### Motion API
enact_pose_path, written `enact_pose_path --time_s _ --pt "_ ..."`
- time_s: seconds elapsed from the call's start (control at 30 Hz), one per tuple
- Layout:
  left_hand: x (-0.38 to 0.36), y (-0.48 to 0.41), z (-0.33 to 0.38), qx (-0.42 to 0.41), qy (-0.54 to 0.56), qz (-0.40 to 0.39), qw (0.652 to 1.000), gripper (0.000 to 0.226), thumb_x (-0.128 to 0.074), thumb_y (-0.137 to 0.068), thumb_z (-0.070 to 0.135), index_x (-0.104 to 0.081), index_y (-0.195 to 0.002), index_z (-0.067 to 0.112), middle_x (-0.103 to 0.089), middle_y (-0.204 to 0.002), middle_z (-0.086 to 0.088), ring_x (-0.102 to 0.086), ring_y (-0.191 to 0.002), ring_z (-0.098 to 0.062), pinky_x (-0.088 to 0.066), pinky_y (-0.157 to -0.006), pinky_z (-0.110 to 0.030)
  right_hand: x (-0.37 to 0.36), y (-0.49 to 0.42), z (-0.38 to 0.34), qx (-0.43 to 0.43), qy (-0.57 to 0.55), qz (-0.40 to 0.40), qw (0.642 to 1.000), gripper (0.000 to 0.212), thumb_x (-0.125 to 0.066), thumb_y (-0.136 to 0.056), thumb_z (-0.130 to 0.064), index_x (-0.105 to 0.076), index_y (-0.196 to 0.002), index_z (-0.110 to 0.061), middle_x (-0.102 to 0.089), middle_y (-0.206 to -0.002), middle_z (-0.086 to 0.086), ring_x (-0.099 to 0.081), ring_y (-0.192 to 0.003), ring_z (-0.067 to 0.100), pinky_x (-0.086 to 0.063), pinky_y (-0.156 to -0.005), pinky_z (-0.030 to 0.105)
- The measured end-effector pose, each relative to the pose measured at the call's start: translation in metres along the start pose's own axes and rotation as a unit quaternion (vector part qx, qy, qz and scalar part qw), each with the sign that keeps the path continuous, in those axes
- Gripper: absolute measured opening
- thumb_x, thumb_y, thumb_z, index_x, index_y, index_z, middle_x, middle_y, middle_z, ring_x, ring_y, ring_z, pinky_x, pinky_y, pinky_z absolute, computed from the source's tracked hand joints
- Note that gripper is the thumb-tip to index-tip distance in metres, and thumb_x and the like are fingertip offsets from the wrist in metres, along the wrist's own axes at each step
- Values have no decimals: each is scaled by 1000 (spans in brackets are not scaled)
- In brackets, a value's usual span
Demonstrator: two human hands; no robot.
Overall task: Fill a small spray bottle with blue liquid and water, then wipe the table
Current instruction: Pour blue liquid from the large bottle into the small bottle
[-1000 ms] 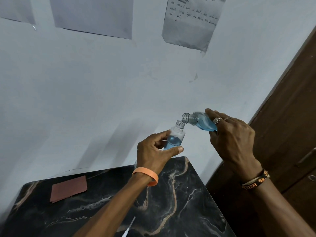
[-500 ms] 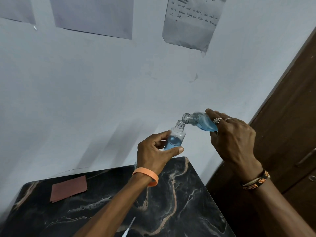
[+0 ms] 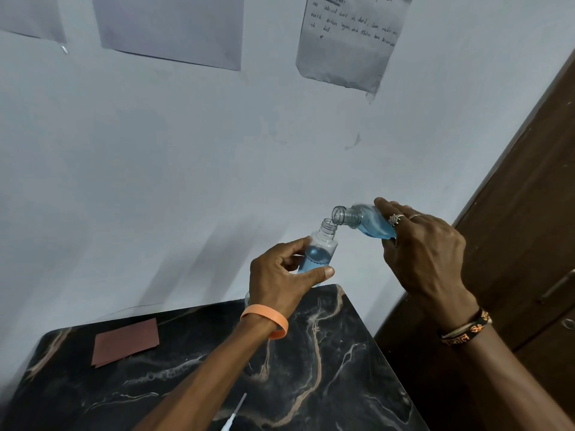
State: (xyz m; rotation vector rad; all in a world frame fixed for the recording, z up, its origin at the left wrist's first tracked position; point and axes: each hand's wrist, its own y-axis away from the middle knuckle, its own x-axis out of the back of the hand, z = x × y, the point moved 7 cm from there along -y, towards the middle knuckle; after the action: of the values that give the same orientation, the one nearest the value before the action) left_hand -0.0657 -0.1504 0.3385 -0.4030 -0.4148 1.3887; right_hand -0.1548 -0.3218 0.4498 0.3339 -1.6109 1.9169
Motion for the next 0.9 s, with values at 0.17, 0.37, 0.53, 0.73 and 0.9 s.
enact_pose_path --time_s 0.17,0.37,0.53,0.73,0.9 --pt "0 0 -1 -1 -3 -2 1000 47 -83 -55 57 -58 -93 70 -62 -90 46 -67 -85 7 -50 -67 -6 -2 0 0 -1 2 -8 1000 61 -84 -63 1 -71 -122 -11 -74 -108 13 -72 -95 34 -58 -74 40" --pt "-1 -1 -5 6 2 0 1000 48 -83 -54 59 -60 -95 67 -63 -94 43 -67 -87 5 -52 -69 -9 -4 -1 -1 0 4 -10 1000 60 -84 -64 0 -70 -122 -10 -74 -109 14 -72 -97 34 -58 -75 42" --pt "0 -2 -5 3 -4 0 1000 47 -82 -54 60 -59 -95 68 -62 -93 44 -67 -86 6 -51 -68 -8 -6 -1 0 -3 1 -7 1000 61 -83 -64 0 -70 -122 -12 -74 -109 13 -72 -96 34 -58 -74 41" --pt "-1 -3 -6 1 -5 -1 1000 48 -81 -54 61 -59 -96 69 -63 -94 43 -67 -86 5 -52 -69 -9 -8 -1 0 -5 -1 -11 1000 61 -82 -65 0 -70 -123 -12 -73 -110 13 -72 -96 34 -58 -76 41" --pt "-2 -3 -6 0 -6 -4 1000 47 -80 -55 62 -58 -96 70 -62 -93 45 -67 -87 6 -50 -68 -7 -9 -1 0 -5 1 -11 1000 61 -82 -65 0 -70 -123 -13 -73 -110 13 -72 -96 33 -57 -77 41"
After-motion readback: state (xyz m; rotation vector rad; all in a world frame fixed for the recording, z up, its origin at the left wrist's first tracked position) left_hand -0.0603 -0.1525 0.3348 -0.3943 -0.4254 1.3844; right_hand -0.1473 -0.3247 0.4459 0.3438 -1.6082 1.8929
